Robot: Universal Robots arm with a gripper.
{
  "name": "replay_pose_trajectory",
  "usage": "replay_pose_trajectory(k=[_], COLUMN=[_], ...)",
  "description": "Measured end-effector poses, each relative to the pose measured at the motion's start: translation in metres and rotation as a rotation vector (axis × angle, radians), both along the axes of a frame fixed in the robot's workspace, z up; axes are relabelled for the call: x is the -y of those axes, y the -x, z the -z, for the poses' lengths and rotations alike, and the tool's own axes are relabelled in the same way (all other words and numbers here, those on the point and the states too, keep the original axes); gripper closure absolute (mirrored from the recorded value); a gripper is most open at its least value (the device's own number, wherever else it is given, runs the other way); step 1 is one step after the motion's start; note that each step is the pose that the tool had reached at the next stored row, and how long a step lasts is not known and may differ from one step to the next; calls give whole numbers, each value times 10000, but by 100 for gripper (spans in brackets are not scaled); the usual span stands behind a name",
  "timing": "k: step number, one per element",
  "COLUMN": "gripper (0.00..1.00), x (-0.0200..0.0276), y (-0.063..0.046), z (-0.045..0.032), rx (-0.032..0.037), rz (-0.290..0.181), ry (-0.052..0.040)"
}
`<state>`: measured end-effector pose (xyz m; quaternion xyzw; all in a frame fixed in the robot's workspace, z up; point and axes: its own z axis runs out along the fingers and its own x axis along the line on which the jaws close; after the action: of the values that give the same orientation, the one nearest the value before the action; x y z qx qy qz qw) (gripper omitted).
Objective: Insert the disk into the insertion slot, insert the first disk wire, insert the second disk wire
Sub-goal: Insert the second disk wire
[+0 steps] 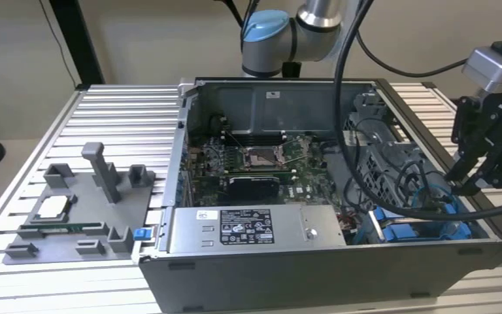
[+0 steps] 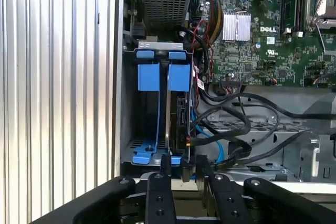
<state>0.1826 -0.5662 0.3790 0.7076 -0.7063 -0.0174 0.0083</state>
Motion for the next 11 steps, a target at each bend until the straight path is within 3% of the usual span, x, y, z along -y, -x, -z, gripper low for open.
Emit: replay_pose_trajectory(k=[11], gripper=[0], x=[0], y=[-95], z=[7], rx=[1], rz=[-70], ry=[-7])
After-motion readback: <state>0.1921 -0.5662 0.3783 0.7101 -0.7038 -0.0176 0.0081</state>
